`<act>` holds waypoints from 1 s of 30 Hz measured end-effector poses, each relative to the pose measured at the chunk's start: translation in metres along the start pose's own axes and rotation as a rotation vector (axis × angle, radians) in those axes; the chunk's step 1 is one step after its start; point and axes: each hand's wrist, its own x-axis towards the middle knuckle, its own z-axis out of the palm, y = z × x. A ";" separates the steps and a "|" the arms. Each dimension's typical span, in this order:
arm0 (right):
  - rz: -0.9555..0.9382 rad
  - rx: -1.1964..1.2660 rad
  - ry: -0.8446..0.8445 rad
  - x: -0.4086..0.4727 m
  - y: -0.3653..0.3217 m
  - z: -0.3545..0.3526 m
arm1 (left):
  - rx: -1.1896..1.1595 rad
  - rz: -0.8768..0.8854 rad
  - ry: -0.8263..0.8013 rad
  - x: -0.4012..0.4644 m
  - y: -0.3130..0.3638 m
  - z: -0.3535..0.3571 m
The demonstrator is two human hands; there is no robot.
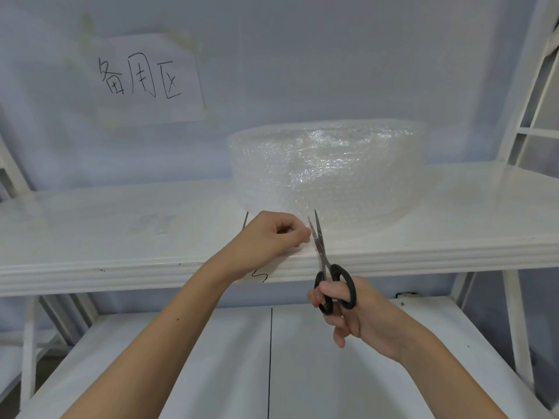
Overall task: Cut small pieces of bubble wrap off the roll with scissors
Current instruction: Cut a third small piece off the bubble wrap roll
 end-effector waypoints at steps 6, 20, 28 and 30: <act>-0.023 0.032 0.018 0.002 0.000 -0.005 | 0.001 0.005 -0.002 0.001 -0.001 0.000; -0.115 0.059 0.073 0.000 -0.001 -0.001 | 0.007 0.016 -0.006 -0.001 0.003 0.001; -0.077 0.057 0.113 0.001 -0.007 0.002 | -0.024 0.034 -0.056 -0.003 0.003 0.000; -0.086 0.048 0.114 0.002 -0.008 0.003 | -0.032 0.041 -0.056 -0.003 0.003 0.000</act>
